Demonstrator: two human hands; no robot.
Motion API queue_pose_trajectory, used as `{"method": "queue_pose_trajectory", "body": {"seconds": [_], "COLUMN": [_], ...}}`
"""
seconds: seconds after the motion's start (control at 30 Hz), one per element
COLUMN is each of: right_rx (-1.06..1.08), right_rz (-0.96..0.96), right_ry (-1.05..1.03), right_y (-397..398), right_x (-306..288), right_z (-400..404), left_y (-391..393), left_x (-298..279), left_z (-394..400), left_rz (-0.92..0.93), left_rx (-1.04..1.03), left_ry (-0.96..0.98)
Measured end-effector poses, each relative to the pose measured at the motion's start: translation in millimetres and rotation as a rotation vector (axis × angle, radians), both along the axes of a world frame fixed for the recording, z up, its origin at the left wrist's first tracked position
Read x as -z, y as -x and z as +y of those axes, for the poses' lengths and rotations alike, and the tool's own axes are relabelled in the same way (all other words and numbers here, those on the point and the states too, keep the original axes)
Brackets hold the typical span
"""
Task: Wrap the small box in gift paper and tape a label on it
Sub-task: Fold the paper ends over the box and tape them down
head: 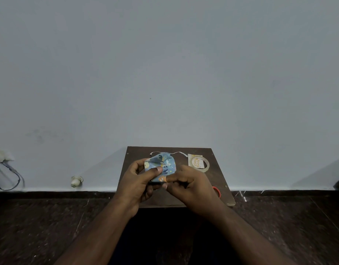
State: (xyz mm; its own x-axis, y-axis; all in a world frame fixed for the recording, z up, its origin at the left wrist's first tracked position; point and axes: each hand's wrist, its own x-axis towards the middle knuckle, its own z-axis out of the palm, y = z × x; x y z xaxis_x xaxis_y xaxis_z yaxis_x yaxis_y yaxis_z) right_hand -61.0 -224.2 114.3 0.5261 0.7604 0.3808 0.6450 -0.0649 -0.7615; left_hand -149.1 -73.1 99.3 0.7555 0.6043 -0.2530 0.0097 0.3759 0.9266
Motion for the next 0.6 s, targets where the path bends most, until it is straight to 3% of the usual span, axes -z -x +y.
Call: {"method": "queue_pose_trajectory", "body": {"seconds": [0.47,0.6], "right_rx": [0.0,0.034], "right_rz": [0.182,0.121], "right_ry": [-0.036,-0.042], "right_y": [-4,-10], "right_x": [-6,-7], "right_z": [-1,-3], "left_y": [0,1], "left_x": [-1,1], "left_z": [0,1], "left_rz": [0.007,0.014], "left_rx": [-0.001,-0.008], "left_ry": [-0.002,-0.006]}}
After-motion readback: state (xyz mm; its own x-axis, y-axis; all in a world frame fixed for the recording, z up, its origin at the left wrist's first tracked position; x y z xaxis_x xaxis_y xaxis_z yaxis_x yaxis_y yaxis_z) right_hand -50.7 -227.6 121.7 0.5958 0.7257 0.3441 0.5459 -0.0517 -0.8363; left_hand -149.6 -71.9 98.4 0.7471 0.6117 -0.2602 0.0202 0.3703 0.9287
